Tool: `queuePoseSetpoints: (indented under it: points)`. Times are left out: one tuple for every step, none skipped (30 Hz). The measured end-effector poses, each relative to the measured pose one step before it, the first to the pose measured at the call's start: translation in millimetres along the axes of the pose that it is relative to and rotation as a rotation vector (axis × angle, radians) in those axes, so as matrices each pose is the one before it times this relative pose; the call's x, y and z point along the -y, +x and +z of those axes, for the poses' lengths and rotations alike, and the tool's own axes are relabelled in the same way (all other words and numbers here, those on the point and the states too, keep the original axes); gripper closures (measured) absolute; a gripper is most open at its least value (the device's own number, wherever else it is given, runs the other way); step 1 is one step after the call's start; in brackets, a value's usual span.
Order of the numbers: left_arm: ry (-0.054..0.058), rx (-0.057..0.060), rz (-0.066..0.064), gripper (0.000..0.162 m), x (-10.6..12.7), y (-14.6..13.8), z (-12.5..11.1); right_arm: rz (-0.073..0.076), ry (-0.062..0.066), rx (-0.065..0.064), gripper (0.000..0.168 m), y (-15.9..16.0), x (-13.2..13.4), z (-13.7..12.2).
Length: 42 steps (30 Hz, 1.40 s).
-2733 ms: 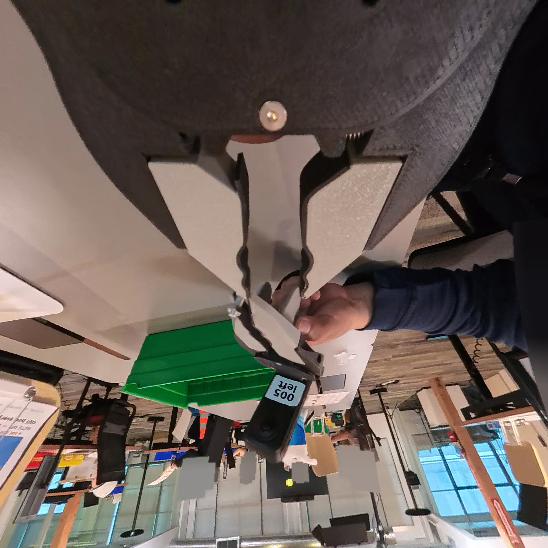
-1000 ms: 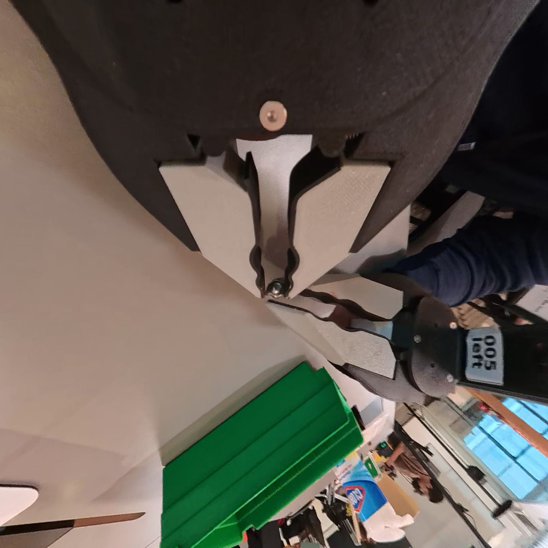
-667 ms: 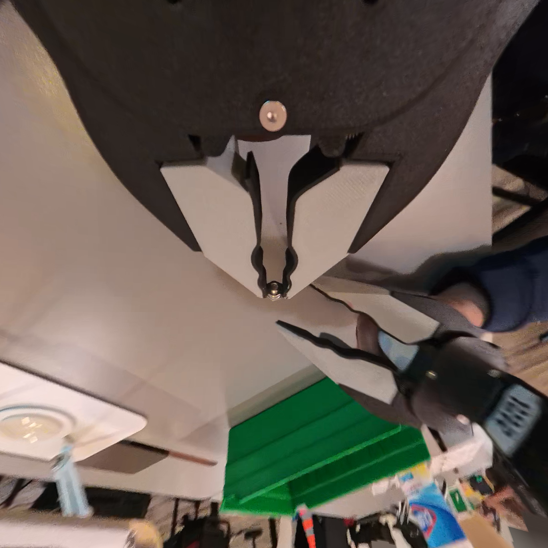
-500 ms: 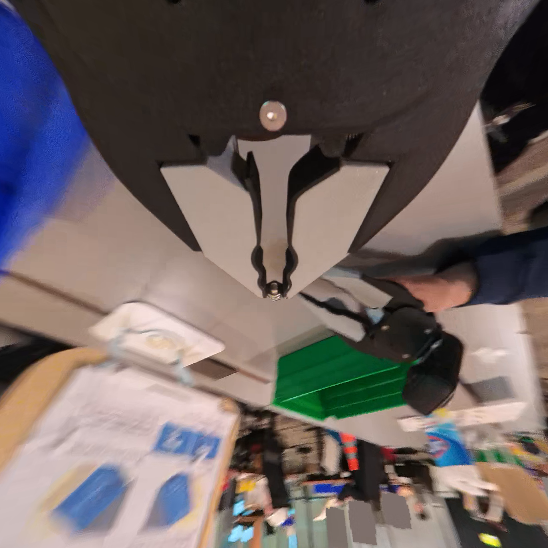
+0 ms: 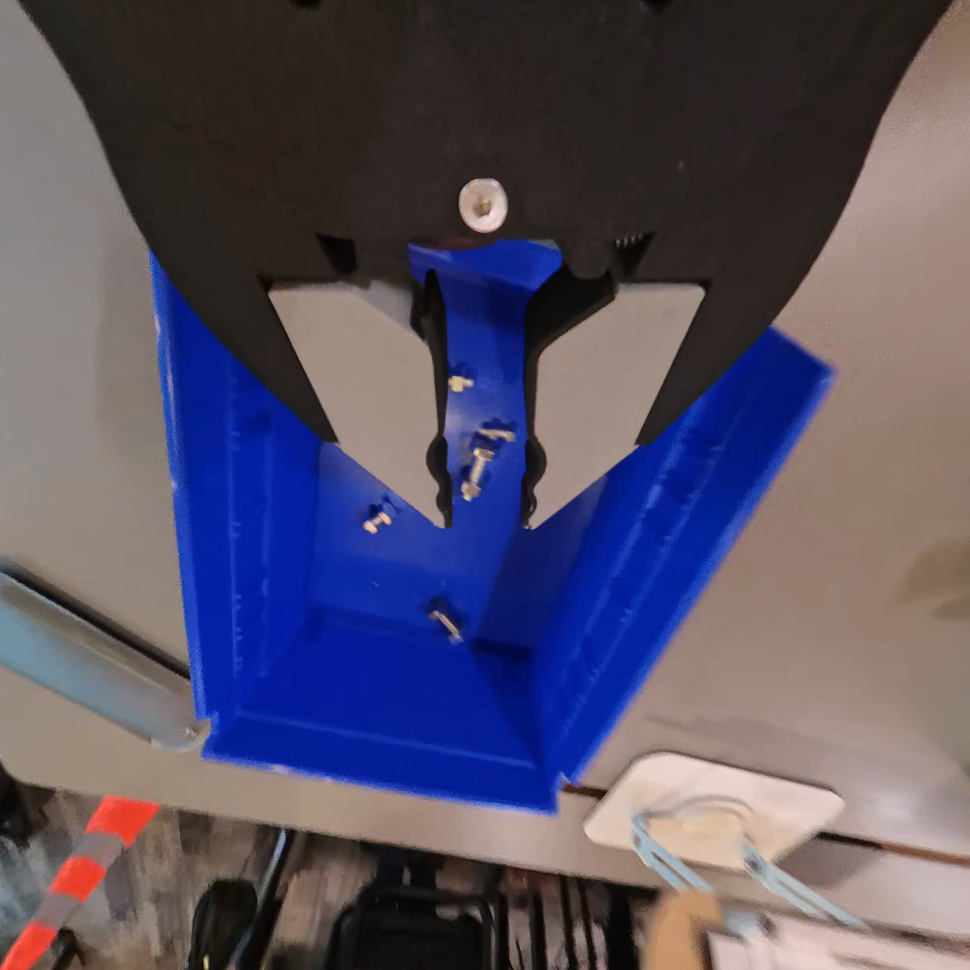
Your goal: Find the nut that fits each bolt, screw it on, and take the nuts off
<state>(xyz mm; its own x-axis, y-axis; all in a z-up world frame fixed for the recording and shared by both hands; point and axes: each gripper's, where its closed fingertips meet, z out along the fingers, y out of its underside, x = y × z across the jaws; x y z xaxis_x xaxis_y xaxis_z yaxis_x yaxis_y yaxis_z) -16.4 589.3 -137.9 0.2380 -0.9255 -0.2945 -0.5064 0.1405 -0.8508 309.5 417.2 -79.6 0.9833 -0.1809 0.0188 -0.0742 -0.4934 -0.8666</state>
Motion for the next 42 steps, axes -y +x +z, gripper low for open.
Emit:
queuePoseSetpoints:
  points:
    - [0.0111, 0.0119, -0.0294, 0.139, 1.27, -2.67, -3.96, -0.0010, 0.0441, 0.0207, 0.144, -8.38, 5.78, -8.09]
    - [0.0117, 0.0047, -0.0506, 0.134, 1.54, -1.04, -5.31, -0.0048, 0.0397, 0.0249, 0.142, -10.44, 4.19, -8.49]
    - [0.0164, -0.0098, -0.0603, 0.130, 2.71, 2.20, -7.92, -0.0091, 0.0351, 0.0398, 0.138, -14.01, 2.42, -8.31]
    - [0.0223, -0.0145, -0.0509, 0.124, 4.25, 4.27, -11.08, -0.0159, 0.0255, 0.0511, 0.134, -16.97, -0.03, -7.67]
    - [0.0275, -0.0012, -0.0259, 0.119, 5.21, 4.06, -14.06, -0.0189, 0.0141, 0.0453, 0.127, -16.85, -2.63, -6.53]
    - [0.0277, 0.0231, -0.0009, 0.118, 4.54, 1.80, -16.15, -0.0192, 0.0039, 0.0295, 0.118, -14.89, -4.60, -5.06]
    - [0.0172, 0.0390, 0.0171, 0.117, 2.08, -0.89, -16.91, -0.0257, -0.0071, 0.0212, 0.111, -13.53, -6.46, -3.63]
    - [-0.0008, 0.0475, 0.0167, 0.116, -1.21, -4.60, -16.68, -0.0257, -0.0092, 0.0099, 0.107, -11.58, -6.62, -2.25]
    - [-0.0177, 0.0434, 0.0040, 0.112, -4.82, -7.30, -14.99, -0.0222, -0.0052, 0.0080, 0.105, -10.95, -5.78, -0.68]
    - [-0.0312, 0.0331, -0.0146, 0.106, -7.84, -8.91, -12.62, -0.0200, -0.0072, 0.0152, 0.102, -11.55, -5.44, 1.12]
    - [-0.0326, 0.0288, -0.0239, 0.101, -9.24, -10.99, -9.91, -0.0174, -0.0105, 0.0071, 0.099, -9.54, -5.09, 2.67]
    - [-0.0259, 0.0321, -0.0274, 0.099, -9.20, -13.26, -6.78, -0.0132, -0.0060, -0.0186, 0.097, -4.62, -3.71, 3.90]
    - [-0.0216, 0.0355, -0.0288, 0.097, -8.60, -14.76, -3.40, -0.0164, 0.0003, -0.0340, 0.097, -1.54, -2.15, 4.80]
    - [-0.0272, 0.0421, -0.0295, 0.090, -9.02, -15.78, 0.16, -0.0224, 0.0019, -0.0394, 0.097, 0.27, -1.28, 5.52]
    - [-0.0352, 0.0424, -0.0294, 0.081, -8.57, -14.85, 2.62, -0.0153, 0.0038, -0.0491, 0.096, 3.24, -0.15, 5.71]
    - [-0.0226, 0.0320, -0.0200, 0.075, -5.65, -11.43, 3.63, -0.0007, 0.0072, -0.0475, 0.096, 4.10, 0.85, 5.34]
    - [0.0004, 0.0141, -0.0152, 0.076, -2.05, -7.02, 5.25, 0.0074, 0.0059, -0.0295, 0.096, 2.31, 1.12, 5.16]
    - [-0.0033, -0.0150, -0.0173, 0.083, -1.43, -1.81, 7.48, 0.0065, -0.0074, -0.0269, 0.098, 3.07, -0.98, 5.62]
    - [-0.0266, -0.0252, -0.0164, 0.090, -2.81, 0.34, 9.33, 0.0030, -0.0358, -0.0258, 0.101, 4.36, -5.23, 6.91]
    - [-0.0349, -0.0100, -0.0053, 0.103, -1.64, -1.11, 8.87, -0.0011, -0.0549, -0.0089, 0.104, 2.21, -7.86, 7.67]
    - [-0.0201, 0.0231, 0.0199, 0.132, 1.39, -5.61, 5.97, -0.0079, -0.0451, 0.0113, 0.124, -0.95, -6.75, 6.41]
    - [0.0052, 0.0328, 0.0581, 0.150, 4.84, -6.89, 2.36, -0.0148, -0.0218, -0.0210, 0.141, 4.48, -4.05, 3.88]
    - [0.0034, 0.0407, 0.0110, 0.152, 4.27, -7.44, 0.70, -0.0195, -0.0030, -0.0185, 0.157, 5.19, -1.05, 1.12]
    - [-0.0075, 0.0645, 0.0362, 0.156, 2.18, -10.84, -2.24, 0.0255, -0.0023, 0.0175, 0.157, -0.58, 0.16, -0.24]
    - [0.0239, 0.0430, 0.0174, 0.158, 4.58, -9.45, -5.93, 0.0260, -0.0067, 0.0048, 0.158, -0.46, -0.13, -1.17]
    - [0.0483, 0.0019, -0.0215, 0.160, 6.86, -7.36, -8.79, -0.0057, 0.0016, -0.0048, 0.159, -2.00, 0.84, -1.50]
    - [0.0458, -0.0364, -0.0547, 0.162, 7.35, -4.45, -9.99, -0.0105, 0.0042, 0.0084, 0.159, -7.29, 1.38, -1.00]
    - [0.0671, -0.0255, -0.0461, 0.162, 11.34, -5.28, -11.58, -0.0147, 0.0057, 0.0209, 0.157, -12.25, 2.28, -0.46]
    - [0.0542, -0.0090, -0.0271, 0.162, 12.36, -5.39, -11.97, -0.0172, 0.0083, 0.0177, 0.156, -14.60, 4.16, 0.03]
    - [0.0385, 0.0010, -0.0037, 0.162, 12.82, -3.80, -11.37, -0.0084, 0.0079, 0.0228, 0.155, -17.00, 5.74, 1.10]
    - [0.0347, -0.0029, -0.0037, 0.162, 14.17, -1.16, -10.68, 0.0138, 0.0098, 0.0334, 0.152, -19.26, 6.89, 2.54]
    - [0.0233, 0.0188, 0.0103, 0.161, 13.58, -2.78, -10.28, 0.0187, 0.0092, 0.0405, 0.150, -20.55, 7.23, 3.65]
    - [0.0315, 0.0159, 0.0156, 0.160, 14.70, -2.75, -10.25, 0.0159, 0.0002, 0.0348, 0.149, -20.16, 6.89, 4.15]
    - [0.0371, 0.0121, 0.0015, 0.160, 15.31, -3.29, -10.86, 0.0087, -0.0005, 0.0260, 0.149, -19.50, 6.68, 5.19]
    - [0.0270, -0.0101, -0.0202, 0.161, 13.31, -2.90, -10.21, 0.0081, 0.0070, 0.0243, 0.148, -19.56, 6.74, 5.92]
    - [0.0310, -0.0093, -0.0040, 0.160, 12.62, -3.34, -9.74, 0.0037, 0.0124, 0.0225, 0.149, -18.84, 6.36, 6.44]
    - [0.0440, -0.0043, -0.0054, 0.160, 13.64, -3.83, -10.15, 0.0091, 0.0153, 0.0207, 0.149, -18.05, 5.91, 6.89]
    - [0.0444, -0.0078, -0.0083, 0.160, 14.21, -2.65, -10.27, 0.0199, 0.0147, 0.0278, 0.149, -18.23, 5.45, 6.85]
    - [0.0361, -0.0131, -0.0072, 0.160, 14.47, -0.68, -10.50, 0.0162, 0.0108, 0.0342, 0.150, -18.86, 4.70, 6.79]
    - [0.0291, 0.0015, 0.0096, 0.160, 14.32, -0.82, -10.40, 0.0036, 0.0076, 0.0332, 0.150, -18.79, 4.33, 7.61]
    - [0.0265, 0.0069, 0.0217, 0.160, 14.21, 0.37, -9.93, -0.0012, 0.0040, 0.0302, 0.150, -18.57, 4.48, 9.00]
    - [0.0200, 0.0029, 0.0149, 0.160, 13.25, 1.67, -8.62, -0.0054, 0.0003, 0.0270, 0.150, -18.21, 4.84, 10.63]
